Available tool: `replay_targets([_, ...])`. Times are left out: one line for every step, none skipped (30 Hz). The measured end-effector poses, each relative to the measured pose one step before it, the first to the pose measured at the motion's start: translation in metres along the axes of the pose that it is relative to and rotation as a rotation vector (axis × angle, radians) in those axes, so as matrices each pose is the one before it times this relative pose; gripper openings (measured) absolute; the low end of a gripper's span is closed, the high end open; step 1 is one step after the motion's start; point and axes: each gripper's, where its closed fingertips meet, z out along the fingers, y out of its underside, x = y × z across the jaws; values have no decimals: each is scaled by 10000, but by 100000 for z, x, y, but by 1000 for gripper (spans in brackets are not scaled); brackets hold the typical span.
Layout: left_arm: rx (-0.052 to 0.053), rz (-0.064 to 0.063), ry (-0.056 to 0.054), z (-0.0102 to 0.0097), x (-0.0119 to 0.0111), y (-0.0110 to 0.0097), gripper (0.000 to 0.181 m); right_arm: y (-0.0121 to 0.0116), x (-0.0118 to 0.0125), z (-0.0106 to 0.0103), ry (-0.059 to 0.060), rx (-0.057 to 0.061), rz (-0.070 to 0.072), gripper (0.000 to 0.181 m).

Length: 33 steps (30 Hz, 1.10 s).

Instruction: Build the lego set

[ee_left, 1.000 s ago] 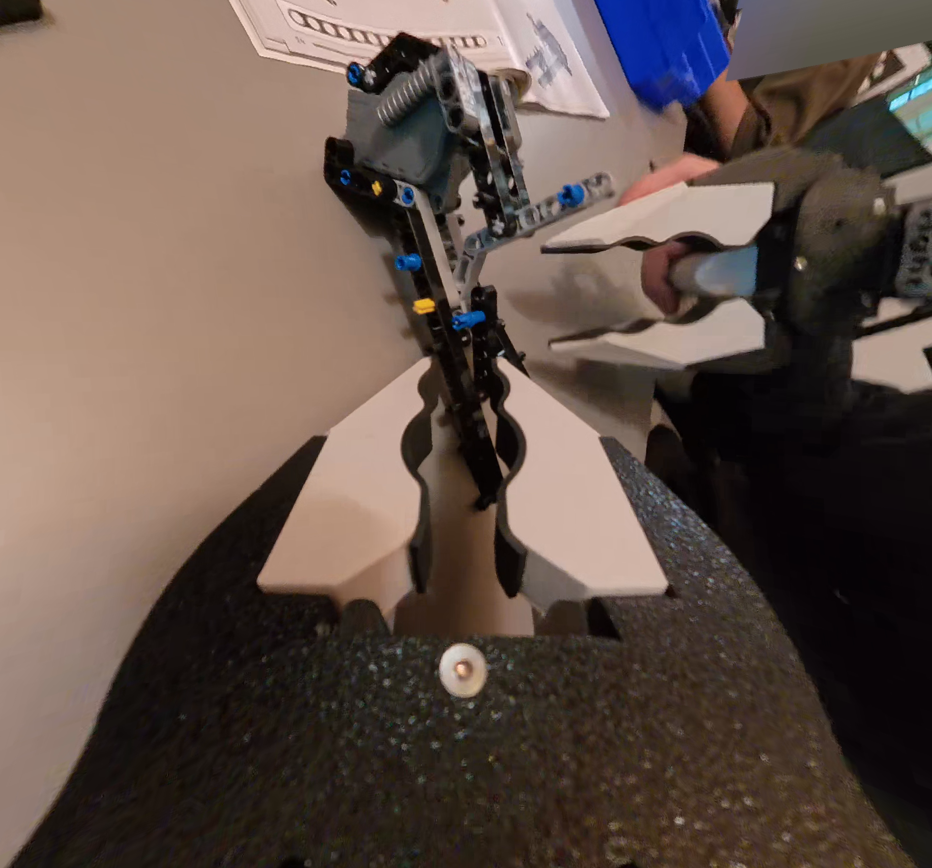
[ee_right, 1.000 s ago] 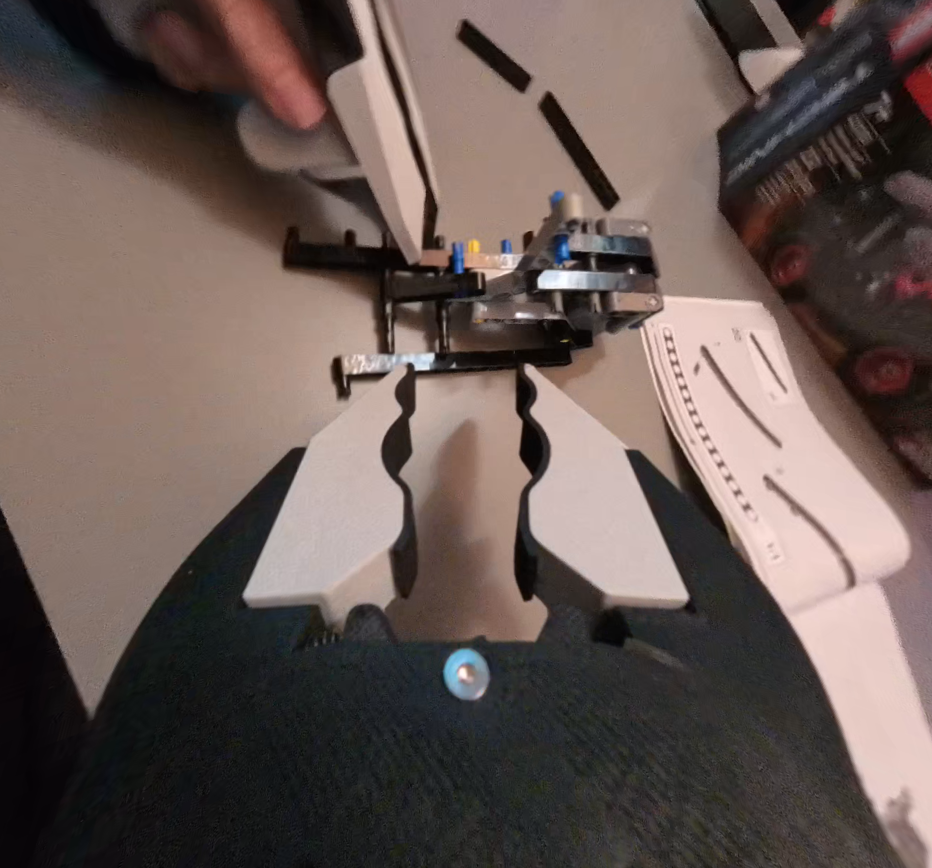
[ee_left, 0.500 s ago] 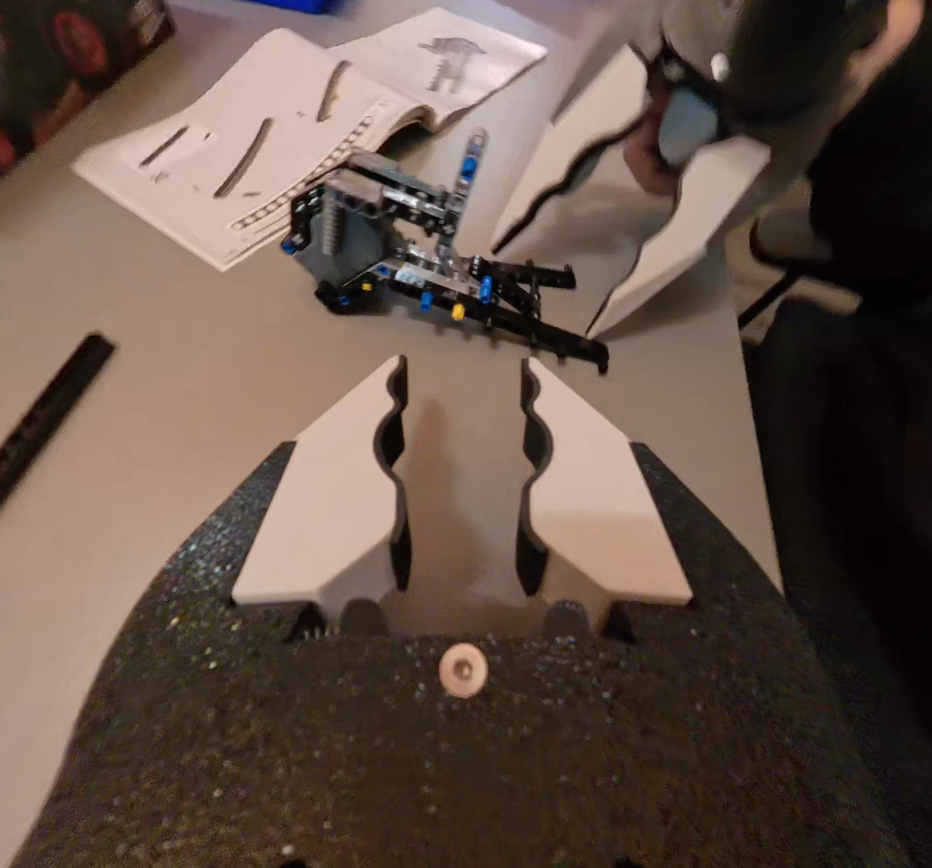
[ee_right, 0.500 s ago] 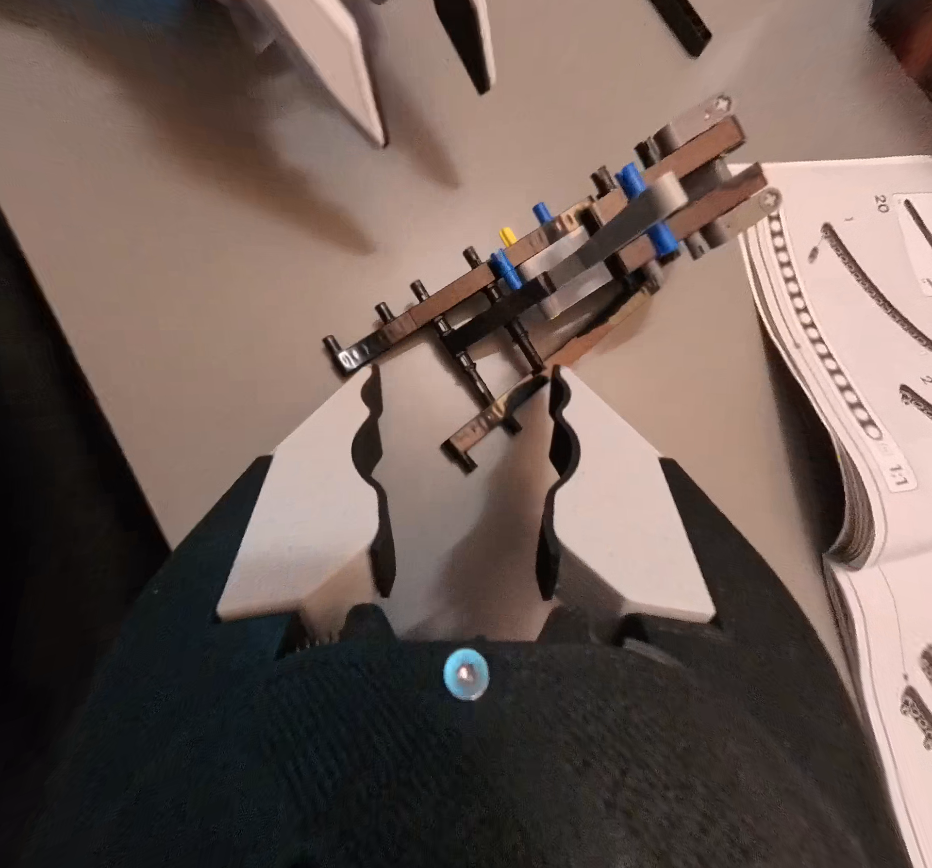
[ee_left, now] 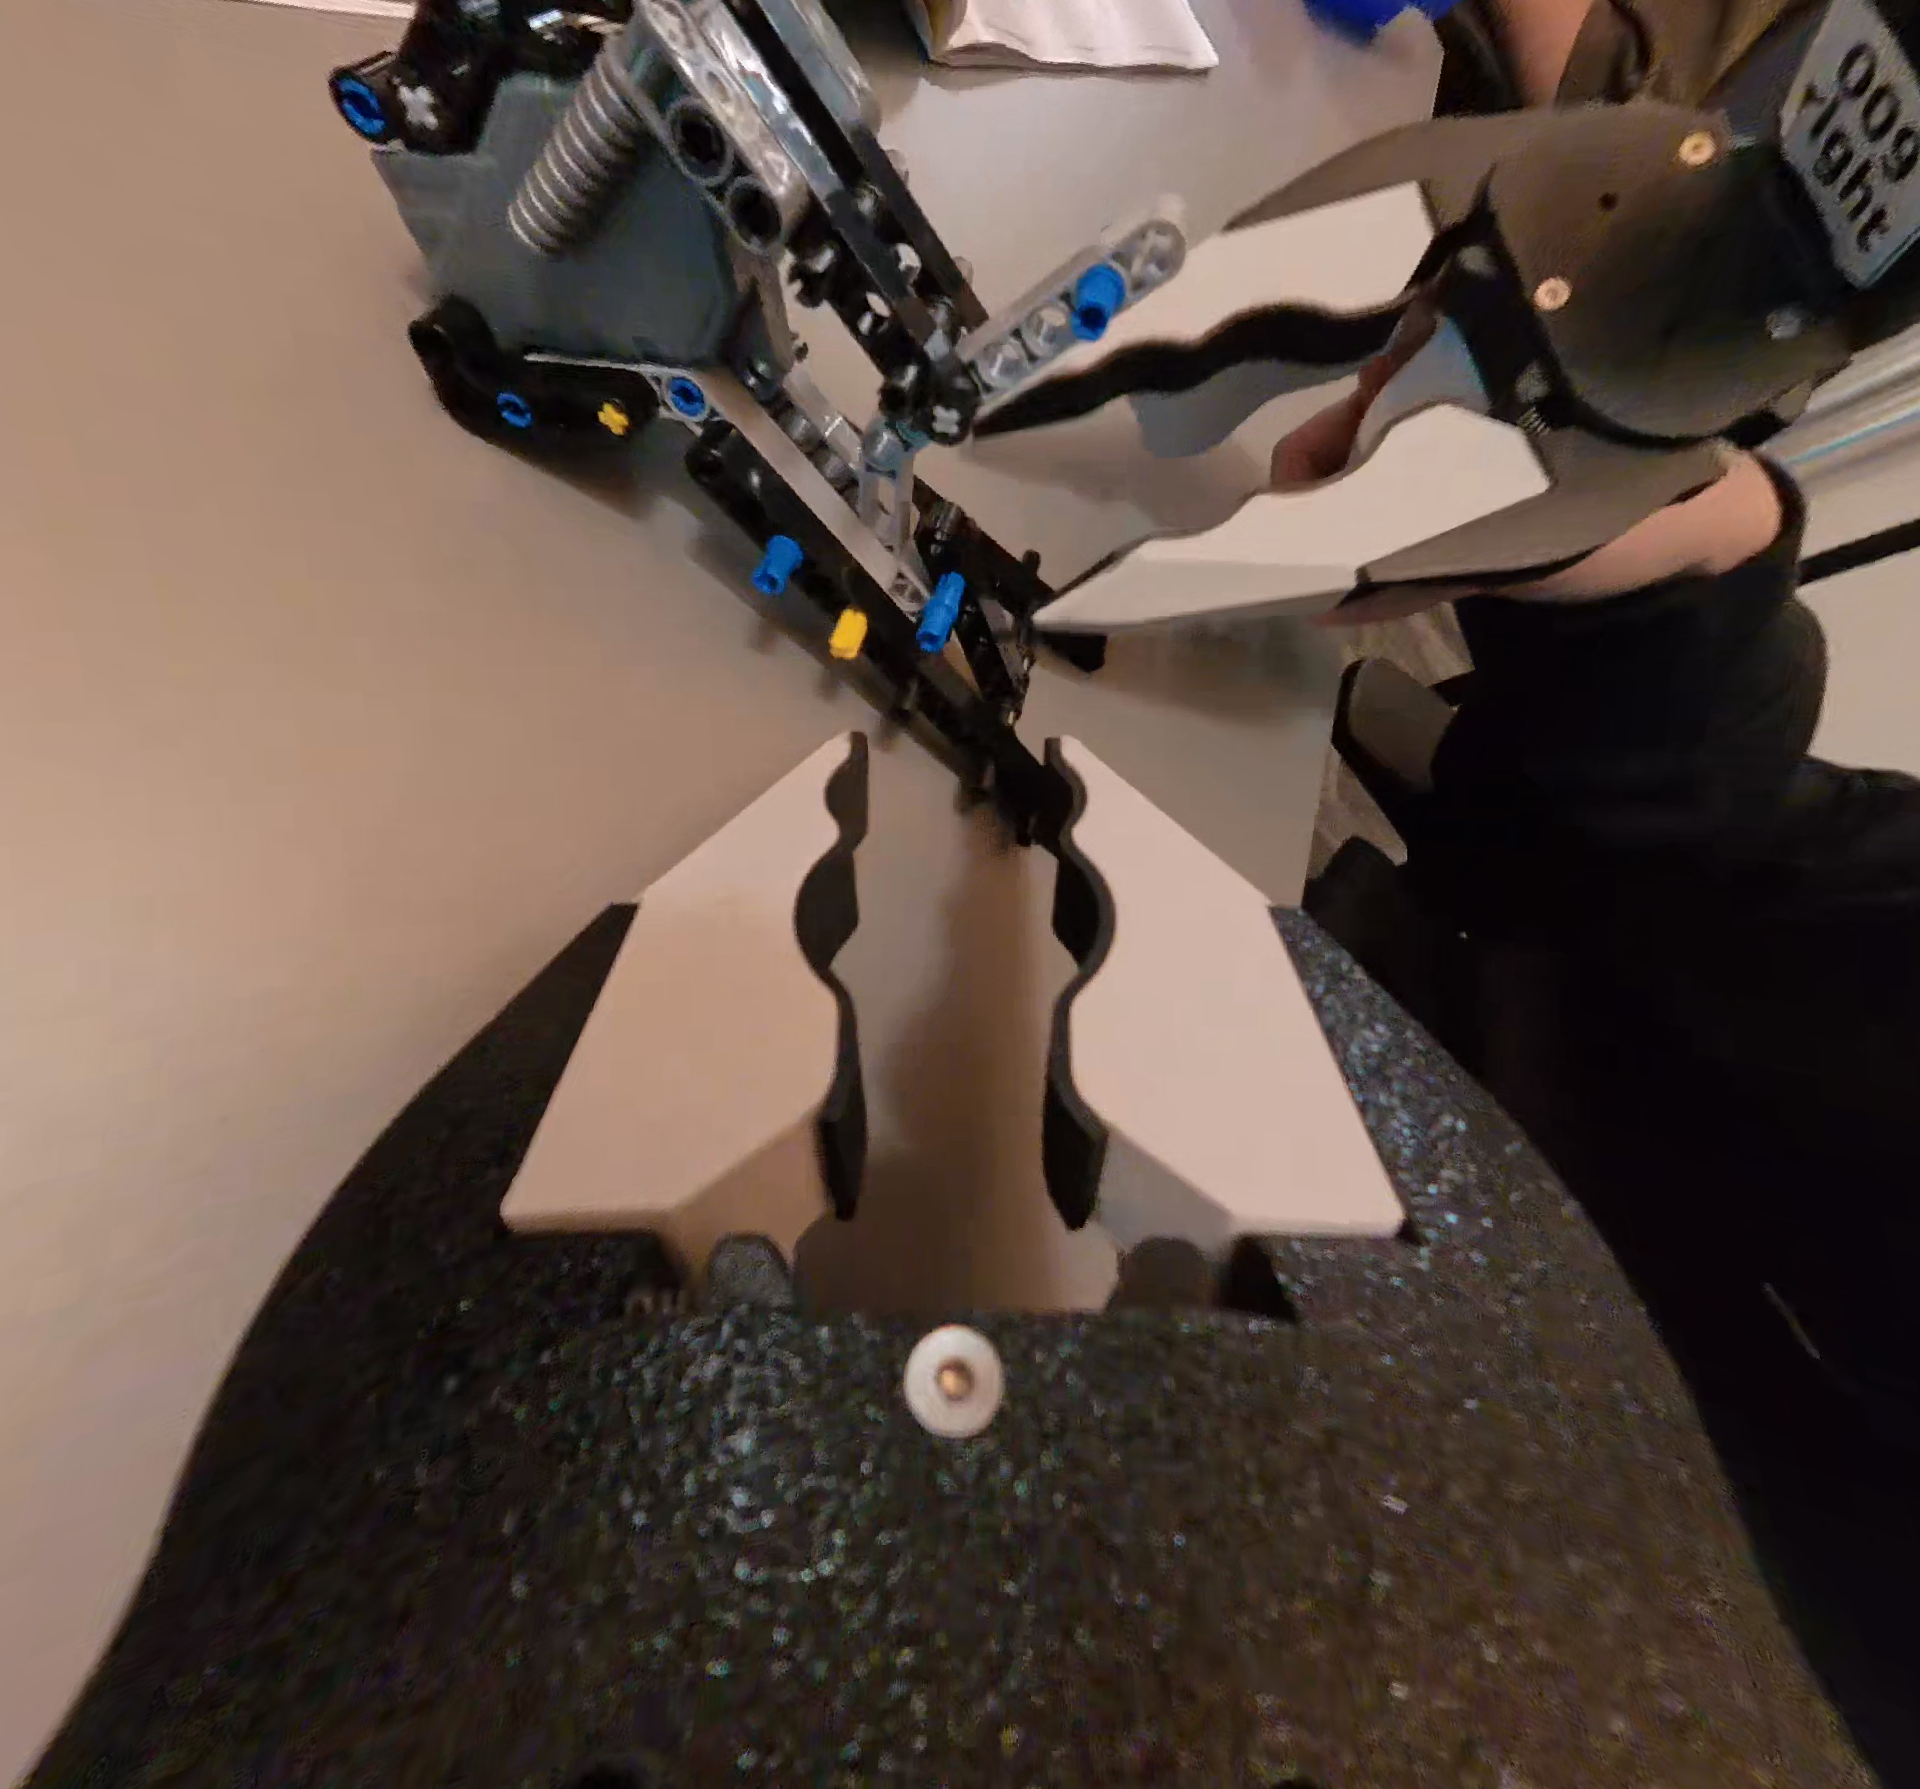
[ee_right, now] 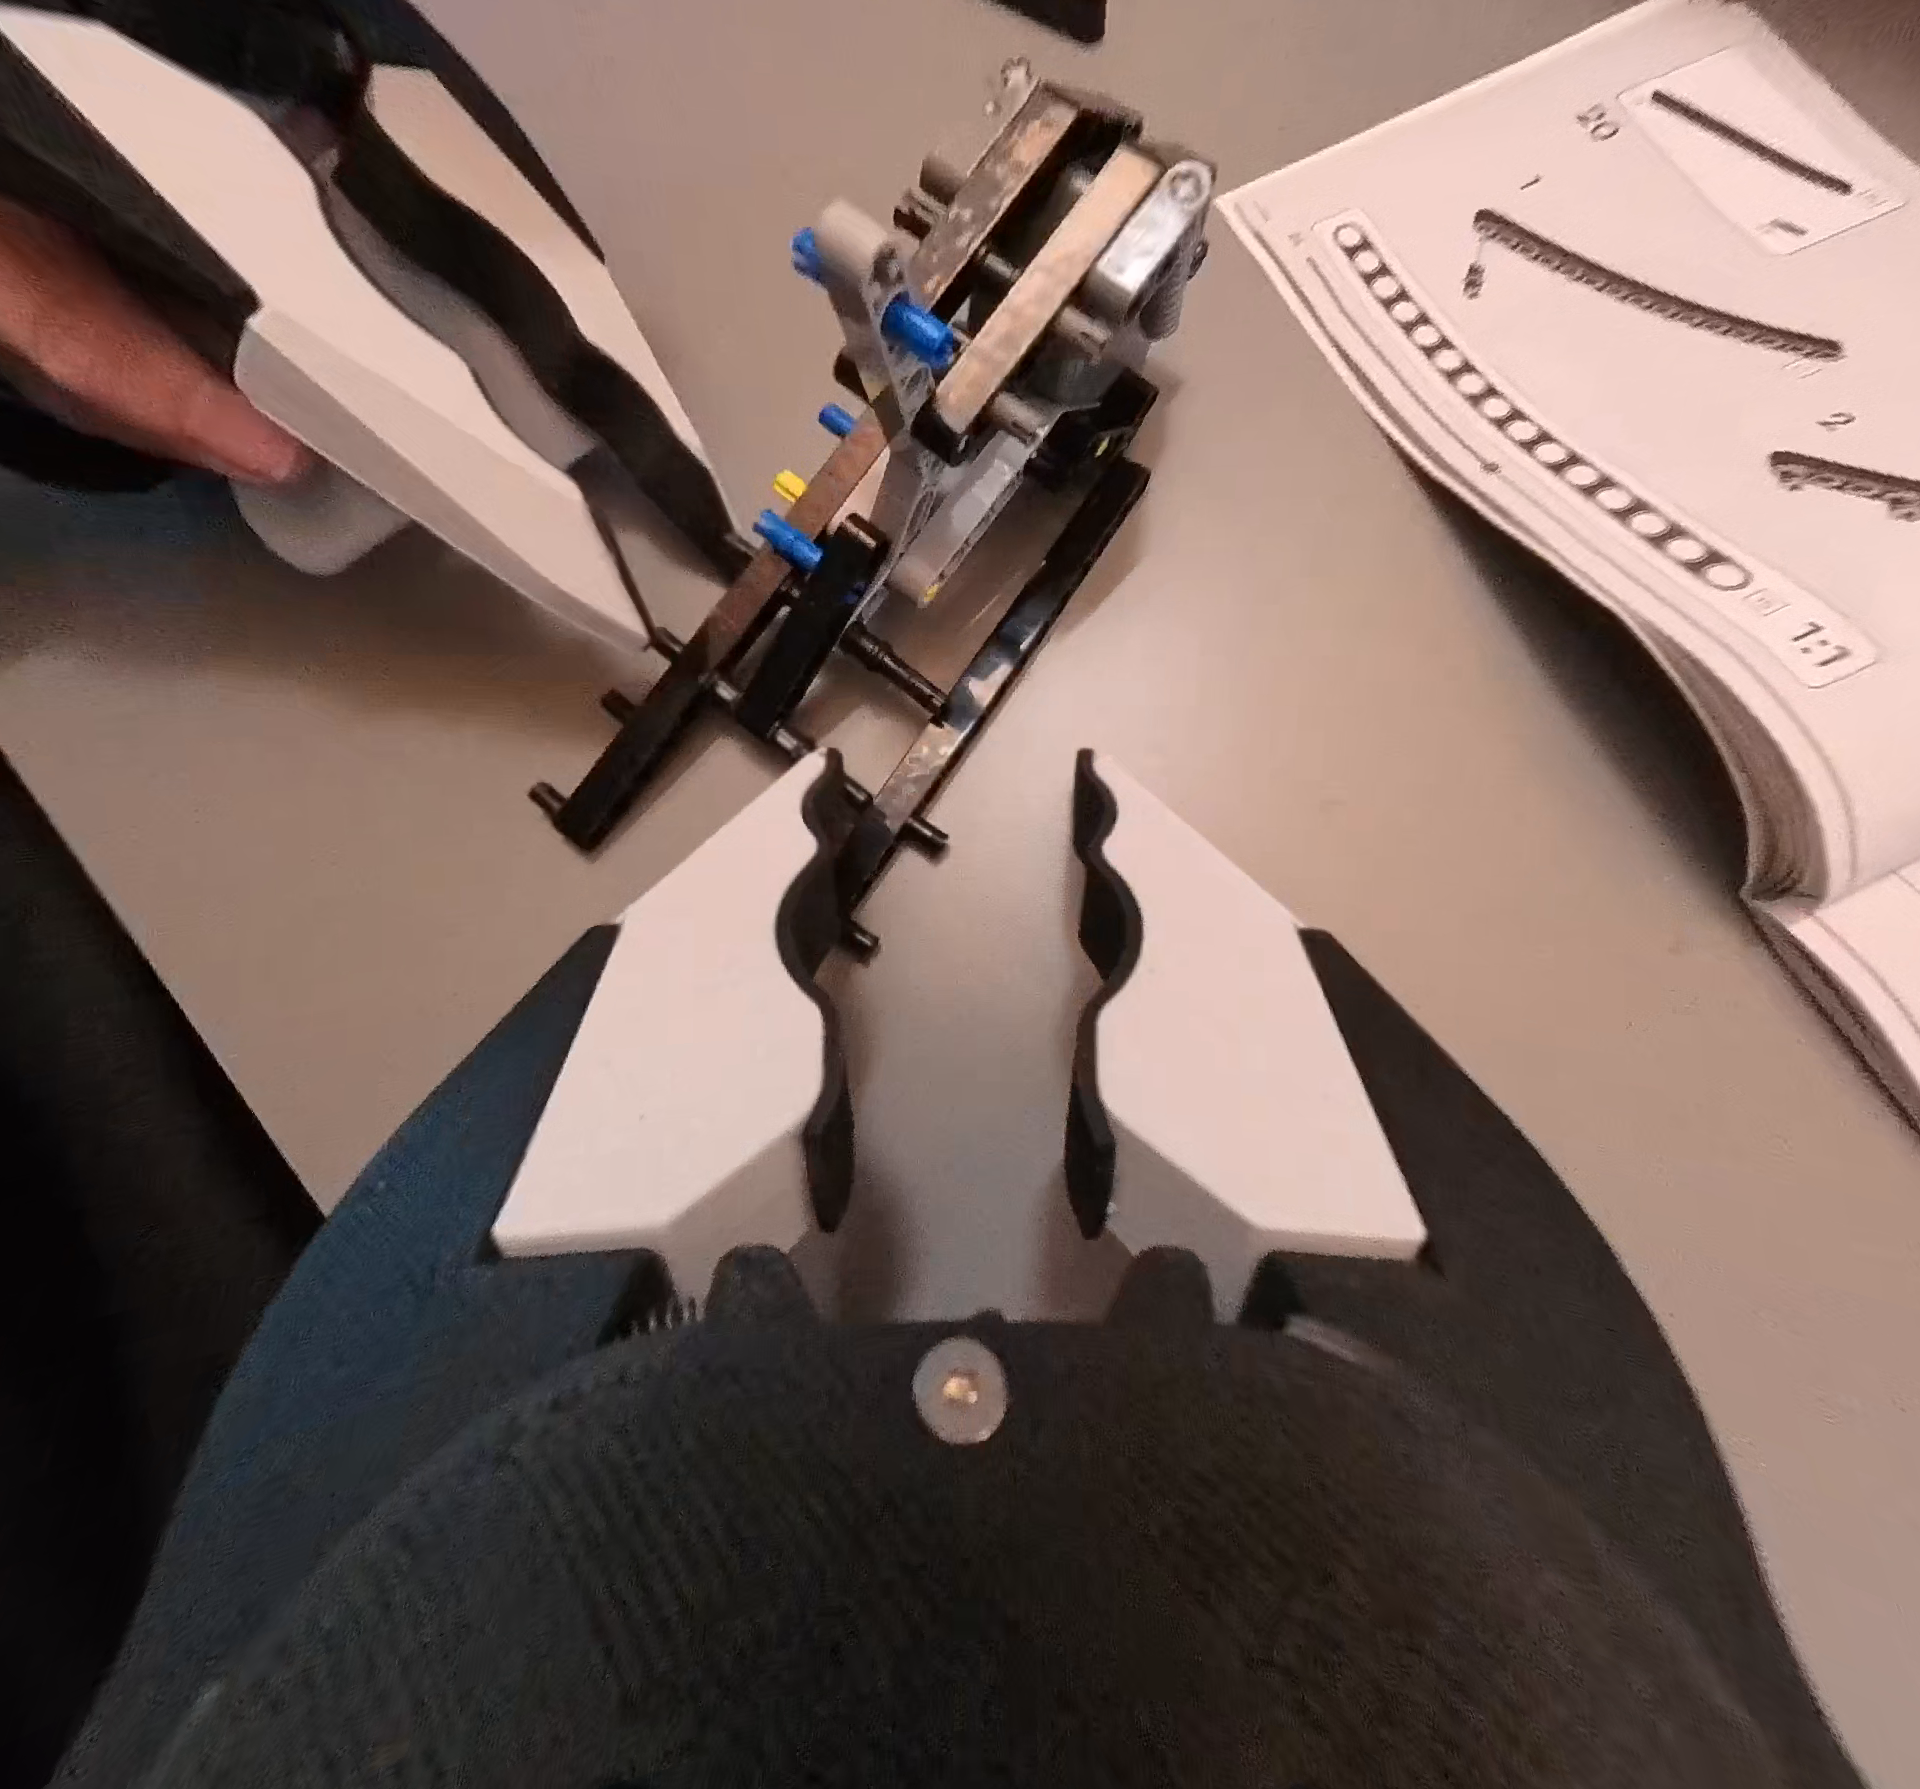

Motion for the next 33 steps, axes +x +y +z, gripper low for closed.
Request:
replay_targets([35, -124, 93, 140, 77, -113, 32, 221, -14, 301, -9, -160, -49, 38])
replay_targets([-44, -108, 183, 160, 146, -21, 31, 32, 123, 162, 55, -62, 17, 31])
replay_targets([-8, -147, 54, 159, -60, -89, 26, -50, 58, 80, 20, 51, 18, 28])
replay_targets([166, -179, 22, 147, -92, -320, 23, -22, -25, 52, -47, 46, 36, 26])
replay_targets([253, -201, 135, 163, 131, -427, 24, -2, -278, 46, -196, 27, 53, 20])
replay_targets([139, -192, 154, 204, 202, -238, 24, -25, -377, 67, -240, 29, 92, 16])
replay_targets([87, -114, 17, 142, -5, -146, 22, -25, 70, -4, 27, 38, 68, 17])
replay_targets([114, 55, -72, 93, -133, -127, 14, 27, 253, -70, 99, -14, 4, 16])
replay_targets([148, 46, 45, 100, 6, -93, 11, 44, 207, -66, 50, 23, 46, 14])
replay_targets([154, -204, 179, 110, 178, -121, 11, -31, 119, -59, 11, 81, 180, 13])
replay_targets([136, -200, 272, 140, 288, -105, 10, -14, 150, -53, -20, 106, 230, 14])
replay_targets([119, -25, 253, 137, 209, -65, 10, 8, 110, -88, -42, 67, 171, 15])
replay_targets([61, -114, 139, 38, 19, -54, 9, 33, 104, -83, -61, 38, 56, 14])
replay_targets([94, -125, 50, -79, -86, -146, 8, 74, 204, -163, 4, 14, 77, 15])
replay_targets([148, -101, -17, -147, -145, -216, 8, -14, 388, -184, 92, 32, 121, 20])
replay_targets([122, -81, -36, -182, -168, -187, 7, -93, 430, -242, 122, 36, 139, 21])
replay_targets([89, -58, 21, -175, -96, -169, 7, -81, 371, -205, 82, 10, 147, 22])
replay_targets([119, -93, 90, -141, -10, -202, 7, -7, 113, -95, -38, -54, 167, 25])
replay_targets([98, -124, 117, -91, 16, -155, 7, 98, -276, -15, -208, -126, 130, 29])
replay_targets([30, -117, 125, -69, 31, -74, 7, 139, -300, 74, -225, -203, 48, 33])
replay_targets([111, -101, 96, -116, -2, -187, 6, -86, 55, -43, 6, -78, -27, 34])
replay_targets([208, -89, 49, -194, -58, -345, 6, -91, 409, -192, 226, -84, -18, 35])
replay_targets([184, -50, 36, -212, -63, -316, 6, -165, 535, -154, 278, -41, 5, 35])
replay_targets([170, -25, 50, -191, -25, -280, 6, -337, 152, -142, 155, 69, 0, 37])
replay_targets([165, -27, 56, -164, 14, -249, 6, -545, -380, -139, -95, 200, 24, 37])
replay_targets([82, -1, 84, -90, 86, -128, 5, -468, -1096, -57, -441, 214, 45, 34])
replay_targets([-19, 38, 90, -11, 148, 48, 6, -218, -1162, 168, -498, 121, 101, 34])
replay_targets([-22, 65, -12, 28, 30, 50, 5, 142, -727, 326, -334, -40, 138, 36])
replay_targets([-3, 37, -23, 11, -1, 13, 5, 288, -267, 404, -168, -50, 196, 38])
replay_targets([16, -33, 15, -28, 0, -20, 5, 125, 13, 443, -106, 90, 355, 41])
replay_targets([55, -62, 67, -58, 38, -84, 5, -163, -317, 412, -350, 252, 511, 39])
replay_targets([120, -72, 118, -137, 109, -185, 5, -375, -725, 313, -578, 333, 561, 38])
replay_targets([162, -103, 144, -167, 117, -258, 5, -605, -830, 167, -607, 429, 508, 36])
